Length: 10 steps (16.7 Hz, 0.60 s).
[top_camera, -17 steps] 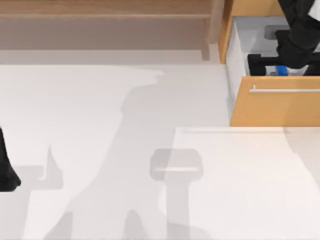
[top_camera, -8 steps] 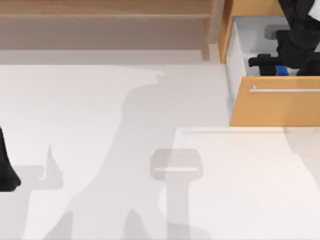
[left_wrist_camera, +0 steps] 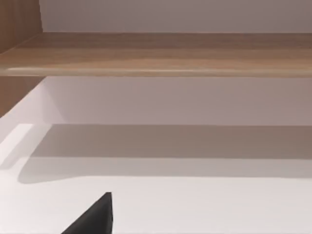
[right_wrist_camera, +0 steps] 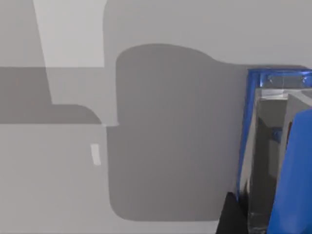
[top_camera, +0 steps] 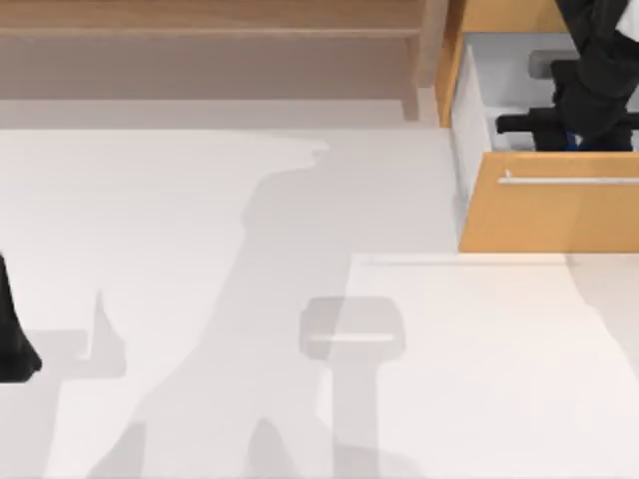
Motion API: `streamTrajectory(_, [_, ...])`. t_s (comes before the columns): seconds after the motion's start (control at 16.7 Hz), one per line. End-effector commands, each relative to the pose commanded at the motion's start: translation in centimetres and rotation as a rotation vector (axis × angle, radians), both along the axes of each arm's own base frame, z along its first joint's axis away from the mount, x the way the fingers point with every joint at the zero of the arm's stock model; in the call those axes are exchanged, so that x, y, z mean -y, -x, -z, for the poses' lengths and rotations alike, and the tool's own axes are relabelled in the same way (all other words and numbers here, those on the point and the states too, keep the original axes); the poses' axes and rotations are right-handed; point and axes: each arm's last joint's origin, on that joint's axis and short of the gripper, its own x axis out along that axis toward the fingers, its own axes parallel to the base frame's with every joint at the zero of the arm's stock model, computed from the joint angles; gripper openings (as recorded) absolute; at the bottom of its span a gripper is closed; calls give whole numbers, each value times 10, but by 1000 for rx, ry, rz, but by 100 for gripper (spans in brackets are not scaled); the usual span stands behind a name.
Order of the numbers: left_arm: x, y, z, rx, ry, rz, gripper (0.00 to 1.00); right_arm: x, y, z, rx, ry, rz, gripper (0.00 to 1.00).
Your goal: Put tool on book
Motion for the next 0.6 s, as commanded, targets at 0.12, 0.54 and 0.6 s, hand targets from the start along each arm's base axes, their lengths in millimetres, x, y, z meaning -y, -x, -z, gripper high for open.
streamTrajectory(0.12, [0,0,0,0,0,0,100,0,0,0,0,0,0,0])
streamTrajectory(0.54, [0,0,0,0,0,0,100,1,2,-17,25,-7,-3,0])
streamTrajectory(0.6, [0,0,0,0,0,0,100,1,5,-24,26,-14,-4,0])
